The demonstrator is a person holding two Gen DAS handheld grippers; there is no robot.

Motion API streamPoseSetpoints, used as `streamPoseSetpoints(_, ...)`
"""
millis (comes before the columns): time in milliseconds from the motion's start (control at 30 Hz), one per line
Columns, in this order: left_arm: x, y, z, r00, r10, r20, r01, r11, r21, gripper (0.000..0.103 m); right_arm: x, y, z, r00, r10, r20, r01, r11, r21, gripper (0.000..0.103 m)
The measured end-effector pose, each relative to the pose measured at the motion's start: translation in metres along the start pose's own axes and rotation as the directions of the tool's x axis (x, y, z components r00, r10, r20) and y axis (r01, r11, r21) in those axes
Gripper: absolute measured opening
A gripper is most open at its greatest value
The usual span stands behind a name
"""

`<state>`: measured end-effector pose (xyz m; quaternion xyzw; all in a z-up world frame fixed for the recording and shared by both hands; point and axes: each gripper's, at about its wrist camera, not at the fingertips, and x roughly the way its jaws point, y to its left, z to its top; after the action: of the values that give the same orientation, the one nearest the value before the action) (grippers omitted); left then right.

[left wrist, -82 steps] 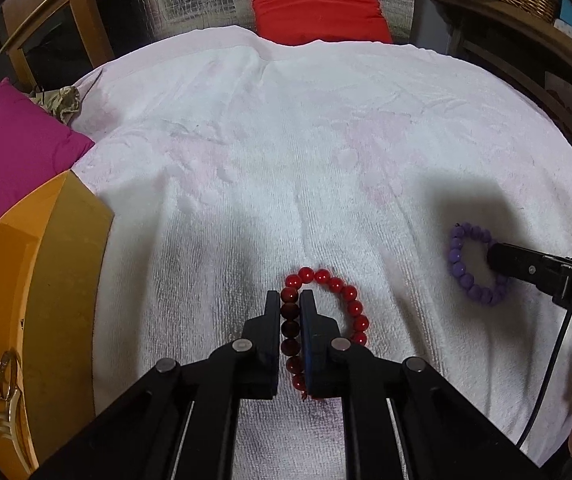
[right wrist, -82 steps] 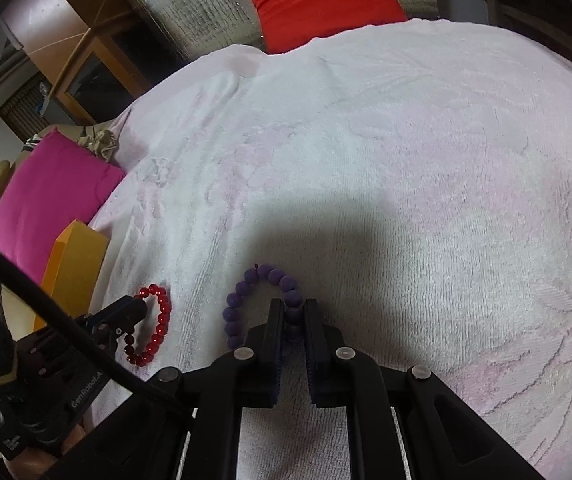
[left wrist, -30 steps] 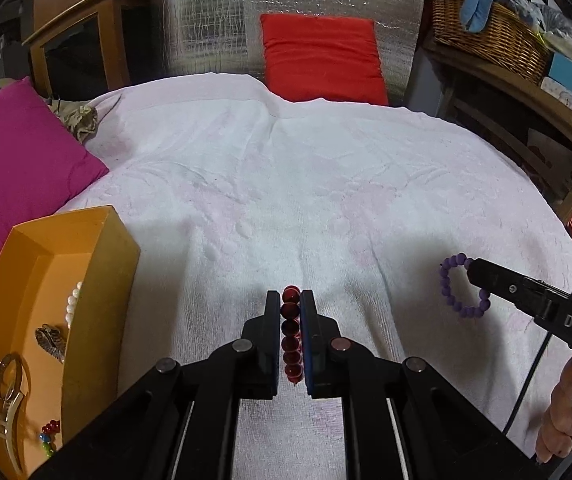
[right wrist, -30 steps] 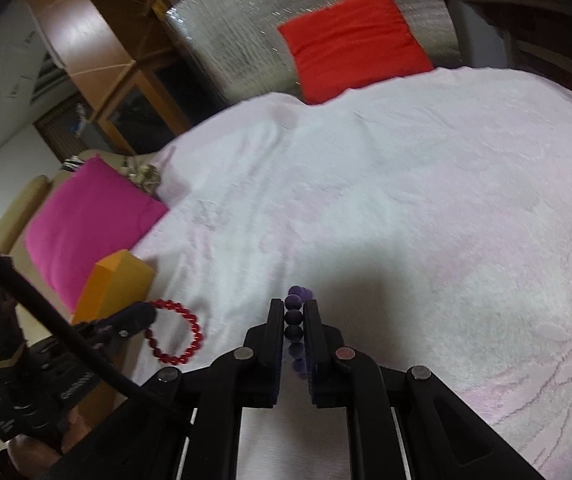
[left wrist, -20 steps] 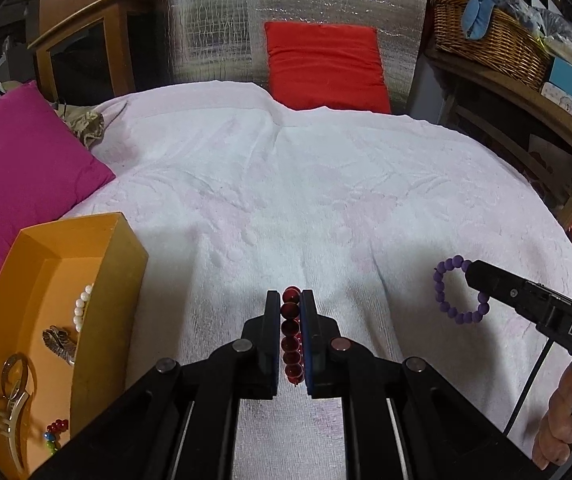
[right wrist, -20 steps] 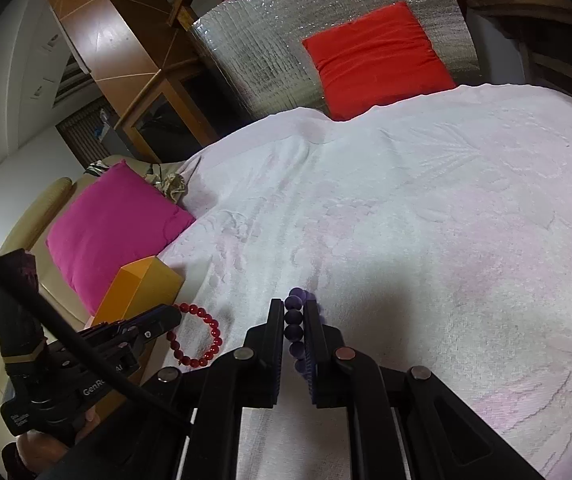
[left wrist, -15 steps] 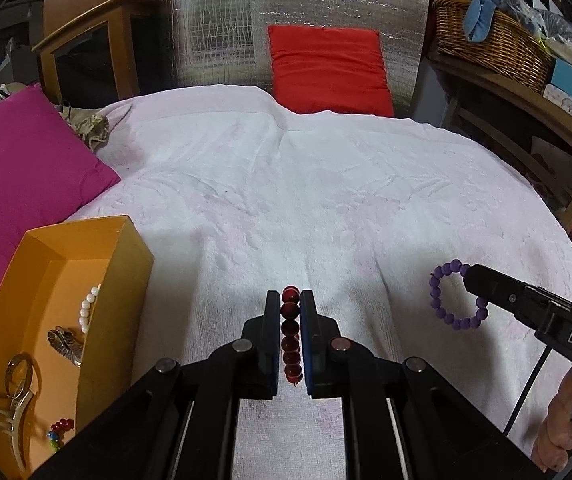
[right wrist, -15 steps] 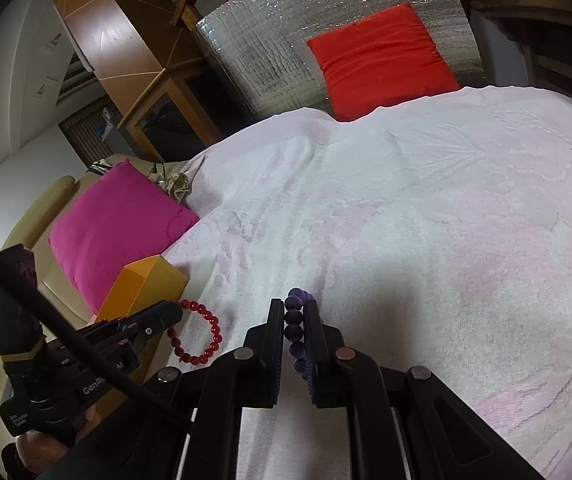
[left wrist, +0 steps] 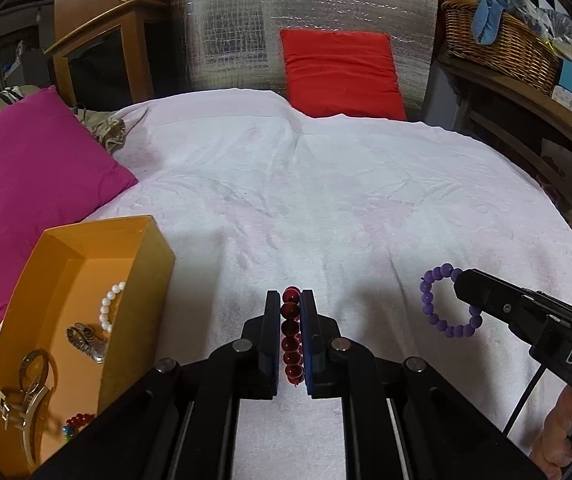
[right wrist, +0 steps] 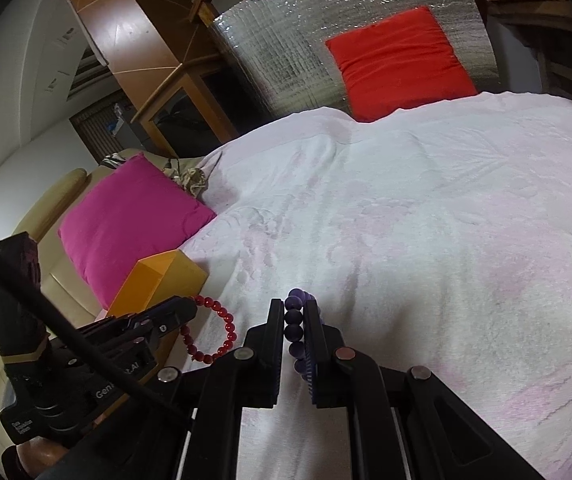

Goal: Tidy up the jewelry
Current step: 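Lift and carry both bracelets toward the orange box with both tools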

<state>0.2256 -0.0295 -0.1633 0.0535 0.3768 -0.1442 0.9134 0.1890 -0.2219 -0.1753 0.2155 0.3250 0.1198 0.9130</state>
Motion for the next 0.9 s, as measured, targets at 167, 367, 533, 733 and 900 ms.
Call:
streamPoseSetpoints(167, -0.006, 0.011, -0.005, 1.0, 0.026, -0.001, -0.026, 1.0, -0.017, 0.01, 0.004, 0.011, -0.002, 1.0, 0.012, -0.001, -0.012, 1.0, -0.023, 0.011)
streamPoseSetpoints(367, -0.012, 0.028, -0.012, 0.998, 0.06, -0.002, -0.06, 0.998, -0.034, 0.01, 0.01, 0.024, -0.006, 1.0, 0.028, -0.004, -0.028, 0.998, -0.049, 0.011)
streamPoseSetpoints(533, -0.024, 0.045, -0.014, 0.997, 0.072, 0.022, -0.07, 0.995, -0.07, 0.01, 0.016, 0.037, -0.012, 1.0, 0.029, -0.003, -0.029, 0.996, -0.082, 0.011)
streamPoseSetpoints(733, -0.046, 0.068, -0.013, 0.994, 0.079, 0.073, -0.069, 0.989, -0.13, 0.01, 0.02, 0.053, -0.014, 1.0, 0.027, 0.016, -0.025, 0.994, -0.104, 0.011)
streamPoseSetpoints(900, -0.066, 0.088, -0.011, 0.989, 0.082, 0.119, -0.06, 0.982, -0.179, 0.01, 0.02, 0.078, -0.01, 0.999, 0.038, 0.03, -0.033, 0.987, -0.156, 0.011)
